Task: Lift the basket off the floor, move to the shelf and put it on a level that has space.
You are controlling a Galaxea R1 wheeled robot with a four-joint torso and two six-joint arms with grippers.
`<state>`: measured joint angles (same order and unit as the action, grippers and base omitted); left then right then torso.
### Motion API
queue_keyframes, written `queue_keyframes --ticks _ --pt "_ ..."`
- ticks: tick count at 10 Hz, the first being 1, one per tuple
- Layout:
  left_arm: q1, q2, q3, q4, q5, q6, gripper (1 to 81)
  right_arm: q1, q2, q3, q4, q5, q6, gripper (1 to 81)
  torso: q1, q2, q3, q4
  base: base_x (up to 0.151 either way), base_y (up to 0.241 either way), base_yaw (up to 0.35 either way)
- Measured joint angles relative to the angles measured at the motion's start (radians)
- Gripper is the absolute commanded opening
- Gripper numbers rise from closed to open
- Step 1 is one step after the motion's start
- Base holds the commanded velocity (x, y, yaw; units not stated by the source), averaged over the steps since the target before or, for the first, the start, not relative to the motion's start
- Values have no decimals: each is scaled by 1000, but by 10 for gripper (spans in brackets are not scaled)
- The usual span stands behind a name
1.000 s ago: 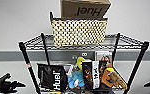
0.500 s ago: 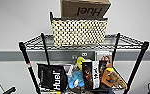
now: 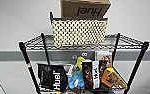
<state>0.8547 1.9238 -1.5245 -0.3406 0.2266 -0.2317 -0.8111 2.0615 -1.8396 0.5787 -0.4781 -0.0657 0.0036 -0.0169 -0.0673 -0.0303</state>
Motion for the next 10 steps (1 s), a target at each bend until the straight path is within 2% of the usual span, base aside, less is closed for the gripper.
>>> queue_keyframes --ticks 6,10 --pt "209 145 -60 69 -160 11 811 -189 159 -51 1 128 -44 811 0 0 0 0 0 0 0" --pt "295 277 -161 110 -196 15 811 -290 266 -125 1 200 -79 811 0 0 1 0 0 0 0"
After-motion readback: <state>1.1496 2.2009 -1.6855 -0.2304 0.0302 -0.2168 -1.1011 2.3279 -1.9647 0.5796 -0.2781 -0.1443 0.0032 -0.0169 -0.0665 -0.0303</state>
